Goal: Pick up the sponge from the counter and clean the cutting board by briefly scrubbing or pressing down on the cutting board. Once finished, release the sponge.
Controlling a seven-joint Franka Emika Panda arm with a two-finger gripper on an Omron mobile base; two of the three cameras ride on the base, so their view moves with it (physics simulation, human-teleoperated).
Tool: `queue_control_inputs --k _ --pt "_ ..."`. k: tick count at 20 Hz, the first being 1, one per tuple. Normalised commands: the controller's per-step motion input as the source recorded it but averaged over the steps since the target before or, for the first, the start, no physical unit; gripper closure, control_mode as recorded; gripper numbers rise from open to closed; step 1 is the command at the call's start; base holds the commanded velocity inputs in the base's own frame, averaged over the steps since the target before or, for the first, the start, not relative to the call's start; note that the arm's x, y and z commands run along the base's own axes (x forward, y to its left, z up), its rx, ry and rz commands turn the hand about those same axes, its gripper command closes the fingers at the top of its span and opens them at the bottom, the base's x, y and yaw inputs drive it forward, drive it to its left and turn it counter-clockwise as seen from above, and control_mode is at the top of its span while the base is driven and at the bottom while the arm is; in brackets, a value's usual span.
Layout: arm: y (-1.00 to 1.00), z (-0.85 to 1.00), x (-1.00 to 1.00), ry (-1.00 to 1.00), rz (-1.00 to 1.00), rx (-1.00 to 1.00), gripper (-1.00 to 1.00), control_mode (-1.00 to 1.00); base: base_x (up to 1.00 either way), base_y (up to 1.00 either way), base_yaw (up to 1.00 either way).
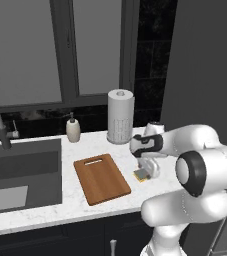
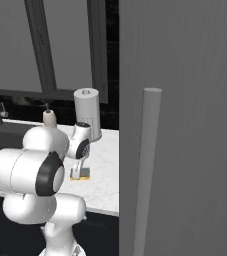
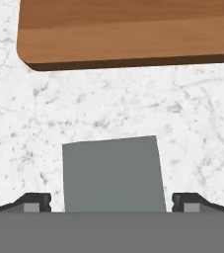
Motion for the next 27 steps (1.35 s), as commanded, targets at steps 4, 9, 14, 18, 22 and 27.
queue_control_inputs --k 4,9,14,18,22,27 --pt "-0.09 0.89 -0.29 -0.01 0.0 0.0 -1.0 -1.0 0.0 0.0 0.0" --pt "0.0 0.88 -0.59 -0.04 0.0 0.0 -1.0 -1.0 0.0 0.0 0.0" --pt "0.12 0.7 -0.72 0.0 0.0 0.0 -1.0 -1.0 0.0 0.0 0.0" --pt "0.38 0.42 -0.57 0.0 -0.03 0.0 -1.0 -1.0 0.0 0.0 0.0" --pt "0.5 0.35 -0.22 0.0 -0.03 -0.01 -1.0 -1.0 0.0 0.0 0.0" --pt "0.67 0.51 0.0 0.0 -0.01 -0.05 -1.0 -1.0 0.0 0.0 0.0"
